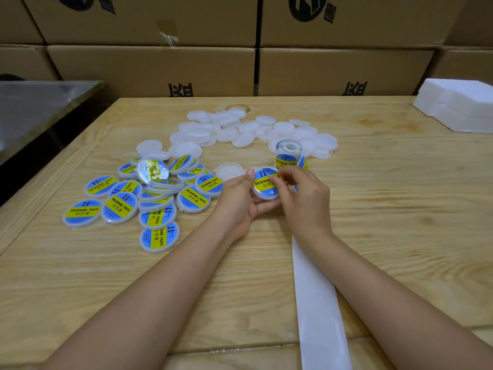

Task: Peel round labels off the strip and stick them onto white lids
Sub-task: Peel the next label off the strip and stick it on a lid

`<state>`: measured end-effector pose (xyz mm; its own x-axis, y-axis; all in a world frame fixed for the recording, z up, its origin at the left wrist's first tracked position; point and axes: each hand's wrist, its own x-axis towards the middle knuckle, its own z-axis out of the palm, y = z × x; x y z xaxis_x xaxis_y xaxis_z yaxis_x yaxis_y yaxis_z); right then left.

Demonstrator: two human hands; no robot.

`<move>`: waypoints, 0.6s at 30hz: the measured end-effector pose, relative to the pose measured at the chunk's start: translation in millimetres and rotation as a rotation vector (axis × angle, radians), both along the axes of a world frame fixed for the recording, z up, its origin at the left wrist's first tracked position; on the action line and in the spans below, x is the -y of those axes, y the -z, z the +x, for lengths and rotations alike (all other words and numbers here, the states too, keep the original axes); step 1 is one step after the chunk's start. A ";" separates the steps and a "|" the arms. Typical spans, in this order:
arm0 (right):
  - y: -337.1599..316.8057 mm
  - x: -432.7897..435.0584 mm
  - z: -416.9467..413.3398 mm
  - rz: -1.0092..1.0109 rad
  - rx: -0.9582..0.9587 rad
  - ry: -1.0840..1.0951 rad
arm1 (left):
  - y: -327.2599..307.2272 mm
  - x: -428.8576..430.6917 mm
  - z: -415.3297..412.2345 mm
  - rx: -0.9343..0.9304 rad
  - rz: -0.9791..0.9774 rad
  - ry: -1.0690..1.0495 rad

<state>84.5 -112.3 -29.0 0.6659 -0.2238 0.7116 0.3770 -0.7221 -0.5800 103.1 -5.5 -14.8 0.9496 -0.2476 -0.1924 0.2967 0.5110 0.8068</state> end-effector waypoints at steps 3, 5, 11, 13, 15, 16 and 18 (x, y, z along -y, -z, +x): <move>-0.3 0.4 -2.7 0.036 0.025 -0.024 | 0.4 -0.4 0.1 0.000 -0.021 0.025; -3.2 1.2 -3.9 0.163 -0.103 -0.103 | 0.9 -1.0 0.7 -0.004 -0.016 0.035; -2.7 5.0 2.1 0.211 -0.088 -0.031 | 1.7 0.6 0.4 0.024 0.020 0.112; -2.1 5.9 3.5 0.248 -0.094 -0.027 | 2.6 1.2 0.3 0.062 0.052 0.155; -1.6 7.0 5.2 0.270 -0.117 -0.031 | 3.4 0.7 0.1 0.095 0.071 0.187; -1.0 6.5 5.7 0.264 -0.136 -0.036 | 3.9 0.1 0.3 0.103 0.069 0.194; 0.0 3.7 6.5 0.241 -0.177 -0.056 | 4.8 -1.4 1.4 0.095 0.047 0.191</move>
